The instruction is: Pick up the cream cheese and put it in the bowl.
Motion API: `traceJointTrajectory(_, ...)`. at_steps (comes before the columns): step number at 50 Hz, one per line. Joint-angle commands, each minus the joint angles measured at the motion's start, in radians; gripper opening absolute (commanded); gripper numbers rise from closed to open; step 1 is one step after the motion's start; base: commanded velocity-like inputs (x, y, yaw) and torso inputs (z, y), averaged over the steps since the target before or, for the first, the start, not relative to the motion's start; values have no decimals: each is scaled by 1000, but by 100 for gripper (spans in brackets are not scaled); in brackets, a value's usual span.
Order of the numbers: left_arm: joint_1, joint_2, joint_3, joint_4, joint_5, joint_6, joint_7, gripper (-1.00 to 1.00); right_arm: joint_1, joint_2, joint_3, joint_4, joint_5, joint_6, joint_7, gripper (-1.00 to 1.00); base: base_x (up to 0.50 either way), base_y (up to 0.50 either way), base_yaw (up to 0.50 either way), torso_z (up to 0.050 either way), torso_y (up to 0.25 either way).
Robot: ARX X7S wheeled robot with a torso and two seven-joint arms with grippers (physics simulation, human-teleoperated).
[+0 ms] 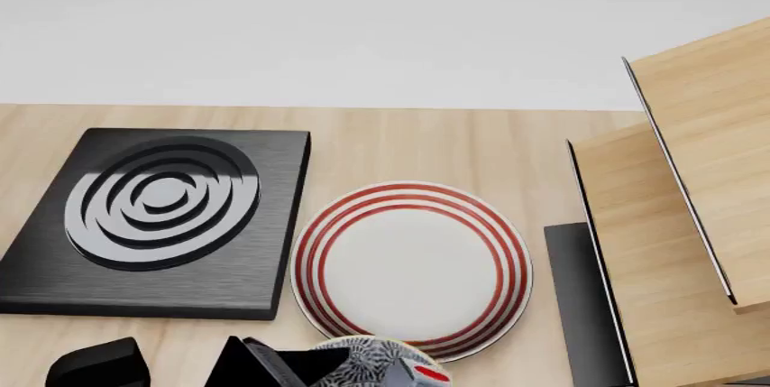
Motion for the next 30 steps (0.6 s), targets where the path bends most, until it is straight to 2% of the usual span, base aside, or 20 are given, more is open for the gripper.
traceJointTrajectory(1,-5,0,-7,-1,-18,0,-10,100,5,-2,-3,3,1,3,1,100,0,0,0,0,0)
traceJointTrajectory(15,-12,-14,-19,47,-45,-25,-27,100,2,0,-4,4,1,-3,1,100,0,0,0,0,0)
traceJointTrajectory(30,-41,-85,-133,321,-216,-156,-118,100,2,2,-4,-1,-2,-4,6,100,0,0,0,0,0)
